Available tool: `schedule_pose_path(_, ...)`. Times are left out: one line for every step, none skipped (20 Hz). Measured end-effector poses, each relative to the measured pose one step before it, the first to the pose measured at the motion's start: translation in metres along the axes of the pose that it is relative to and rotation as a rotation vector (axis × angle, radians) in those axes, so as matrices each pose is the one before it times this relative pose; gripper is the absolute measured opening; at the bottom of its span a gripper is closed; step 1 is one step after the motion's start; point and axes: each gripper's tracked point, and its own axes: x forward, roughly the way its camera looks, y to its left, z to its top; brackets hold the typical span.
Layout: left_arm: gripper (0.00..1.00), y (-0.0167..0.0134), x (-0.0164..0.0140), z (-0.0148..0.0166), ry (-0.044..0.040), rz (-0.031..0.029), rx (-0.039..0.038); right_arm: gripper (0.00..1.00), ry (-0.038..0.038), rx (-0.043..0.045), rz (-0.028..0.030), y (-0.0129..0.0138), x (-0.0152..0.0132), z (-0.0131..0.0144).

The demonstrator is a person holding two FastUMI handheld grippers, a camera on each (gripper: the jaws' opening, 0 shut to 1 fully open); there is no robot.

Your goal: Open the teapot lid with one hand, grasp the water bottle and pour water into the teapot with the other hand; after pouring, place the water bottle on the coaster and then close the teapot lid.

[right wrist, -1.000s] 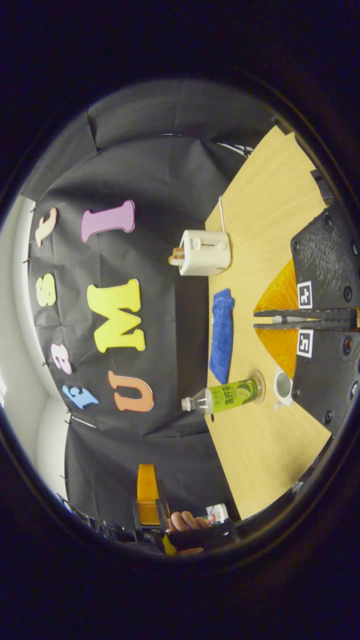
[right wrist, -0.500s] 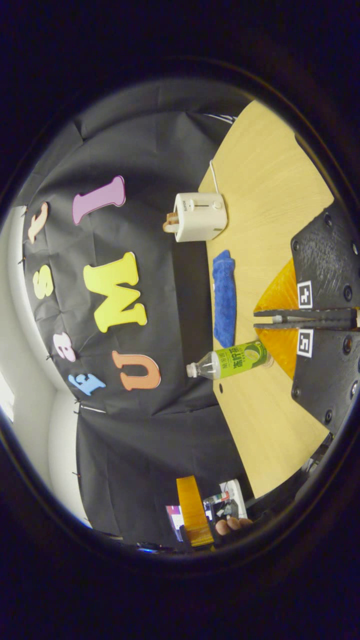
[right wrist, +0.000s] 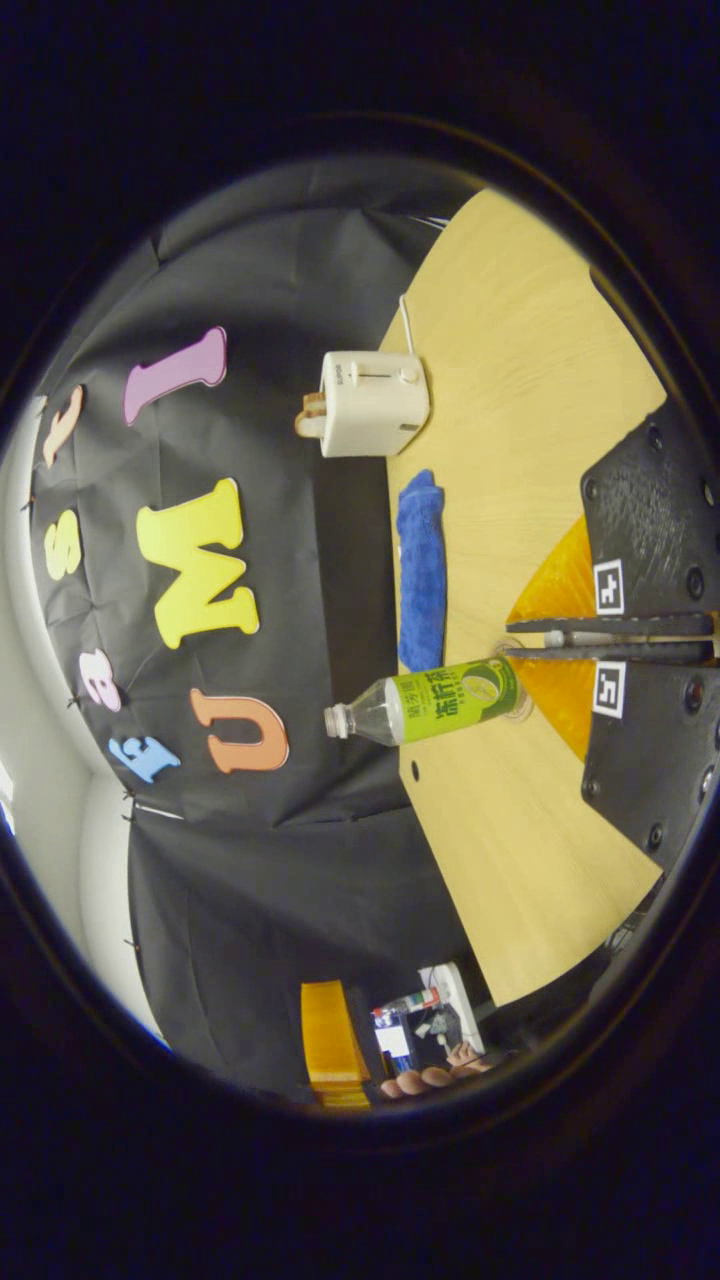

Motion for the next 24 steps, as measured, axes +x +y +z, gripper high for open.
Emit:
schedule_pose_path(0.93, 0.00399, 0.00032, -0.00182, 0.00891, 0.00935, 0.00633, 0.02, 0.01025, -0.00459, -0.00160, 0.00189, 0.00240, -0.00455)
schedule_pose_path(0.93, 0.00103, 0.00066, -0.00066, 0.00551, 0.00641, 0.00619, 0.02, 0.00506, -0.00654, -0.01025, -0.00089, 0.00313, -0.00159)
schedule_pose_path(0.91, -0.00132, 0.00058, -0.00142, 0.00622, -0.00324, 0.00421, 0.02, 0.00191, -0.00218, -0.00983, -0.00262, 0.00196, -0.00027)
schedule_pose_path(0.93, -0.00232, -0.00070, -0.00222, 0.00726, -0.00667, 0.00319, 0.02, 0.00412, 0.00031, -0.00015, 0.00006, 0.00160, -0.00106)
schedule_pose_path(0.93, -0.00023, 0.00005, -0.00020, 0.00246, -0.00091, 0.00282, 0.02, 0.00826, -0.00037, -0.00114, 0.00001, 0.00063, -0.00255)
schedule_pose_path(0.93, 0.00153, 0.00065, 0.00182, -0.00273, 0.00139, 0.00154, 0.02, 0.00107, 0.00170, 0.01354, 0.00178, -0.00044, -0.00066)
schedule_pose_path(0.93, 0.00174, 0.00093, 0.00012, 0.00211, 0.00914, 0.00067, 0.04, -0.00592, -0.00295, -0.00158, -0.00013, -0.00125, 0.00201)
schedule_pose_path(0.93, 0.00253, -0.00039, -0.00194, 0.00905, 0.01110, -0.00072, 0.14, -0.00957, -0.00383, -0.01444, -0.00334, -0.00236, 0.00271)
schedule_pose_path(0.98, -0.00106, 0.00085, -0.00108, 0.00528, 0.00197, 0.00195, 0.20, -0.00888, -0.00195, -0.00649, -0.00208, -0.00199, 0.00229)
schedule_pose_path(0.99, -0.00106, -0.00088, -0.00066, 0.00230, -0.00212, 0.00229, 0.33, -0.00775, -0.00569, -0.00783, -0.00052, -0.00330, 0.00264)
schedule_pose_path(0.99, -0.00093, -0.00029, 0.00034, 0.00239, -0.00146, 0.00147, 0.46, -0.00830, -0.00672, -0.01417, -0.00270, -0.00098, 0.00267)
schedule_pose_path(0.99, -0.00202, -0.00018, 0.00019, -0.00183, -0.00402, 0.00062, 0.58, -0.00600, -0.00712, -0.00256, 0.00026, -0.00229, 0.00167)
schedule_pose_path(0.99, -0.00066, -0.00002, -0.00050, 0.00004, -0.00345, 0.00060, 0.62, -0.00497, -0.00615, -0.00567, -0.00033, -0.00268, 0.00027)
schedule_pose_path(0.99, 0.00021, -0.00020, -0.00073, 0.00117, -0.00089, -0.00027, 0.72, -0.00518, -0.00174, -0.00538, -0.00223, -0.00260, 0.00087)
schedule_pose_path(0.99, -0.00065, -0.00008, -0.00084, 0.00233, -0.00062, 0.00290, 0.79, -0.00256, 0.00216, -0.00675, -0.00219, -0.00157, -0.00077)
schedule_pose_path(1.00, 0.00102, 0.00053, -0.00095, 0.00287, 0.00290, 0.00595, 0.82, 0.00026, 0.00650, -0.00197, -0.00134, -0.00190, 0.00030)
schedule_pose_path(0.99, 0.00034, 0.00018, 0.00099, -0.00360, 0.00061, 0.00795, 0.85, 0.00259, 0.00314, 0.00183, 0.00105, -0.00156, -0.00322)
schedule_pose_path(0.99, -0.00075, -0.00019, -0.00008, -0.00331, 0.00060, 0.00800, 0.90, 0.00106, -0.00122, -0.00866, -0.00309, -0.00236, -0.00096)
schedule_pose_path(0.99, -0.00033, 0.00055, -0.00020, -0.00266, 0.00003, 0.00609, 0.91, 0.00111, 0.00234, -0.00346, -0.00238, -0.00182, -0.00089)
schedule_pose_path(0.99, -0.00118, 0.00002, -0.00017, -0.00247, -0.00225, 0.00422, 0.89, 0.00167, 0.00303, -0.00341, -0.00261, -0.00211, -0.00109)
schedule_pose_path(0.99, -0.00194, 0.00084, -0.00035, 0.00048, -0.00406, 0.00231, 0.87, 0.00217, -0.00066, -0.00354, -0.00161, -0.00240, -0.00029)
schedule_pose_path(0.99, -0.00176, 0.00042, -0.00313, 0.00698, -0.00341, 0.00191, 0.92, -0.00318, -0.00385, -0.00126, -0.00130, -0.00283, 0.00306)
schedule_pose_path(0.99, -0.00117, 0.00098, -0.00170, 0.00459, 0.00084, 0.00573, 0.93, -0.00854, -0.00618, -0.01089, -0.00497, -0.00449, 0.00368)
schedule_pose_path(0.99, -0.00003, 0.00033, -0.00108, 0.00134, 0.00545, 0.00830, 0.94, -0.01053, -0.00178, -0.01629, -0.00692, -0.00361, 0.00622)
